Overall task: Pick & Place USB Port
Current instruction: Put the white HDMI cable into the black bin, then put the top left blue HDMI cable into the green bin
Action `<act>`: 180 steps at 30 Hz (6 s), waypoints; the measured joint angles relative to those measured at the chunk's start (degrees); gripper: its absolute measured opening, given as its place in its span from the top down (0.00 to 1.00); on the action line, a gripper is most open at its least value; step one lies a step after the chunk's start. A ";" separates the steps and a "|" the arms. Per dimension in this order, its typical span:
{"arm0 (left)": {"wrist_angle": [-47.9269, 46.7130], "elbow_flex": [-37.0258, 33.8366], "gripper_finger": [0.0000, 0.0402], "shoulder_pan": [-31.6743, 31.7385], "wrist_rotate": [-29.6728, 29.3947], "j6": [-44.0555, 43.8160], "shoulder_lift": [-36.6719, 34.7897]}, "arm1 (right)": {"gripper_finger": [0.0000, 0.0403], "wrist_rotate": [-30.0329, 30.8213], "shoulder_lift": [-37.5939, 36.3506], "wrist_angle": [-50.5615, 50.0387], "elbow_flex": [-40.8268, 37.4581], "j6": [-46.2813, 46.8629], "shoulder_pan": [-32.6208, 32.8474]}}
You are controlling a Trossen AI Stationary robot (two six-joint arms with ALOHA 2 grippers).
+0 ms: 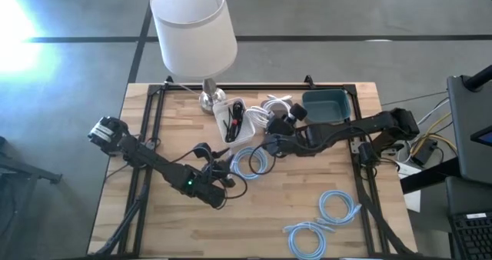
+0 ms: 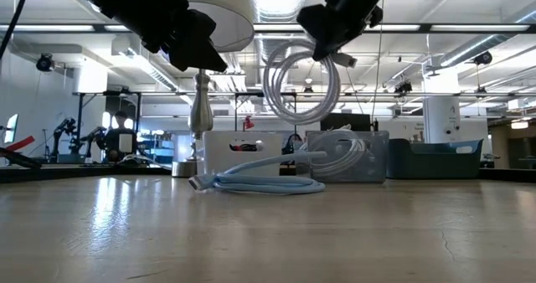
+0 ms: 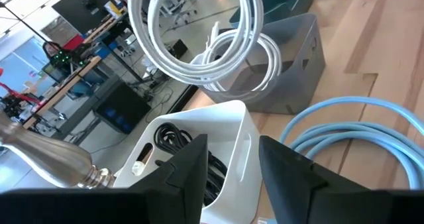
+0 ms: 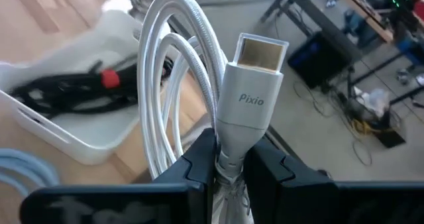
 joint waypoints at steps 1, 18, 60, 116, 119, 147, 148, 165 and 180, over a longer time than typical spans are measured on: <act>-0.01 0.00 0.65 0.00 0.00 -0.02 0.00 | 0.87 -0.06 0.02 -1.11 -0.16 0.57 -0.33; -0.01 0.00 0.65 0.02 1.81 -0.83 0.00 | 0.87 -15.35 0.07 -10.33 -5.98 13.86 -9.78; -0.03 0.00 0.65 0.04 4.56 -0.87 0.00 | 0.64 -13.96 0.07 -7.52 -5.63 7.74 -6.90; 1.45 -0.04 0.65 5.81 6.27 9.92 0.00 | 0.69 -40.83 21.34 13.67 -3.73 2.06 -3.65; 1.83 -0.04 0.65 6.66 6.27 10.76 0.00 | 0.69 -41.22 21.14 13.03 -3.81 3.28 -3.59; 2.40 0.22 0.65 9.97 6.36 11.72 0.00 | 0.73 -45.87 21.08 4.79 5.40 -4.43 6.55; 2.43 0.22 0.65 9.99 6.36 11.69 0.00 | 0.74 -46.67 21.08 5.86 5.07 -5.55 6.92; 2.81 0.28 0.65 10.01 6.37 11.63 0.00 | 0.74 -43.57 25.06 9.55 2.14 -7.30 6.19; 2.78 0.11 0.65 10.01 6.40 11.61 0.00 | 0.79 -44.96 25.25 8.43 2.61 -12.63 5.82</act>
